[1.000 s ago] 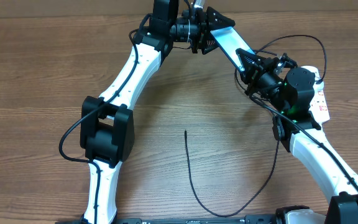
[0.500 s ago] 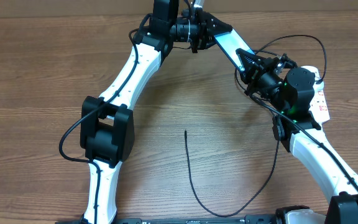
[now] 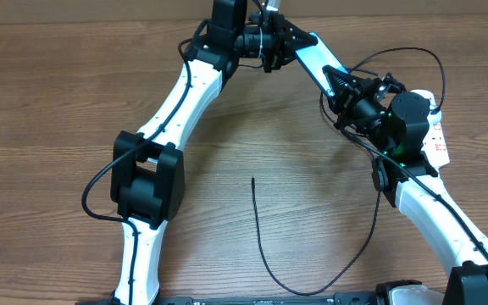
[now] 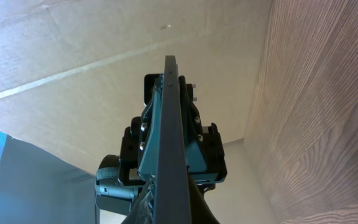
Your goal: Plug charger to phone and switch on socket
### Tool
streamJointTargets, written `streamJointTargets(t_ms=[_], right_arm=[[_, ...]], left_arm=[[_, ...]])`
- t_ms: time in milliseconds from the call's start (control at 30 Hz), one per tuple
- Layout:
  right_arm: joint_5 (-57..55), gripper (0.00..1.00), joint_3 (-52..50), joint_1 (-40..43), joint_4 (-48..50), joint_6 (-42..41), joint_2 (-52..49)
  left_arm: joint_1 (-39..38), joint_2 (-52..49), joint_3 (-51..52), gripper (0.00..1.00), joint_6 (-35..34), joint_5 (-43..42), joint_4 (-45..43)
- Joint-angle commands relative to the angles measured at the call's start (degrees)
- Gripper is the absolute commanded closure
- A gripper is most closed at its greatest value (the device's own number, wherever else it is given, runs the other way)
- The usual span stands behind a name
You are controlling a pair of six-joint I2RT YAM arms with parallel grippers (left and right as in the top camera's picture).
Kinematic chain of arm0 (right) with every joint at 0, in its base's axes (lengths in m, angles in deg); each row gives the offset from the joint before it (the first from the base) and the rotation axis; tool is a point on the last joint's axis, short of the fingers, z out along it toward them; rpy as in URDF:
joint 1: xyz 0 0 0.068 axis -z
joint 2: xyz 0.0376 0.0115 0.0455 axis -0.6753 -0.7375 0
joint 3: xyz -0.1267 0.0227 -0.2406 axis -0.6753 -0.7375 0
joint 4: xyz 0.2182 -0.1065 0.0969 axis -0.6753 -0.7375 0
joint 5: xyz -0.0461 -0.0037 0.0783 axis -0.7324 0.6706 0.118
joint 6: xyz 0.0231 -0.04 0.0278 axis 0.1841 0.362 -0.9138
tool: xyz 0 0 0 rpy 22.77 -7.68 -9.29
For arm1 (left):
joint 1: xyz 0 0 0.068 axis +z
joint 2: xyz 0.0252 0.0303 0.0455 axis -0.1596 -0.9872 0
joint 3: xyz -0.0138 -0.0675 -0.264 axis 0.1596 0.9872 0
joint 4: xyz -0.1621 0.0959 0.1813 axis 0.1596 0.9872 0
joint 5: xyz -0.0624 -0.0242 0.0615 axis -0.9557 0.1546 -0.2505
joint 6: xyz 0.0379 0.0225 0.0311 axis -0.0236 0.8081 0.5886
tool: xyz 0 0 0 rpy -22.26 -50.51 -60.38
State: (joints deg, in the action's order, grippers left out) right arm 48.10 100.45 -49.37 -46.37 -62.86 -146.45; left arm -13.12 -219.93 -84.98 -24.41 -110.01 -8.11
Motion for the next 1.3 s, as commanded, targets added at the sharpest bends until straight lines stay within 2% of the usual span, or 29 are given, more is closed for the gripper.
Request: streamJointTargets(t_ms=[0, 100, 633, 767, 967, 1100, 1200, 1233, 1267], right_arm=[[0.7, 0.96, 1.4, -0.3, 1.0, -0.1, 0.4], [0.7, 0.96, 1.4, -0.3, 1.0, -0.1, 0.4], [0.7, 0.96, 1.4, -0.3, 0.2, -0.1, 0.4], [0.7, 0.85, 1.4, -0.3, 0.2, -0.1, 0.4], [1.1, 0.86, 1.4, -0.3, 0.2, 0.0, 0.4], [1.1, 0.72, 1.4, -0.3, 0.2, 0.0, 0.4], [1.2, 0.55, 1.4, -0.3, 0.2, 0.0, 0.4], [1.2, 0.46, 1.4, -0.3, 0.2, 0.0, 0.4], [1.2, 0.40, 1.4, -0.3, 0.2, 0.0, 0.4]], left_arm=[[-1.0, 0.2, -1.0, 0.89, 2.2, 2.8, -0.2], [-1.0, 0.2, -1.0, 0.96, 2.1, 3.7, -0.2], [-1.0, 0.2, -1.0, 0.96, 2.1, 5.8, -0.2], [-1.0, 0.2, -1.0, 0.96, 2.1, 6.4, -0.2], [-1.0, 0.2, -1.0, 0.96, 2.1, 6.6, -0.2], [-1.0, 0.2, -1.0, 0.96, 2.1, 6.6, -0.2], [-0.8, 0.2, -1.0, 0.96, 2.1, 6.6, -0.2], [-0.6, 0.2, -1.0, 0.96, 2.1, 6.6, -0.2], [-0.5, 0.2, -1.0, 0.96, 2.1, 6.4, -0.2]])
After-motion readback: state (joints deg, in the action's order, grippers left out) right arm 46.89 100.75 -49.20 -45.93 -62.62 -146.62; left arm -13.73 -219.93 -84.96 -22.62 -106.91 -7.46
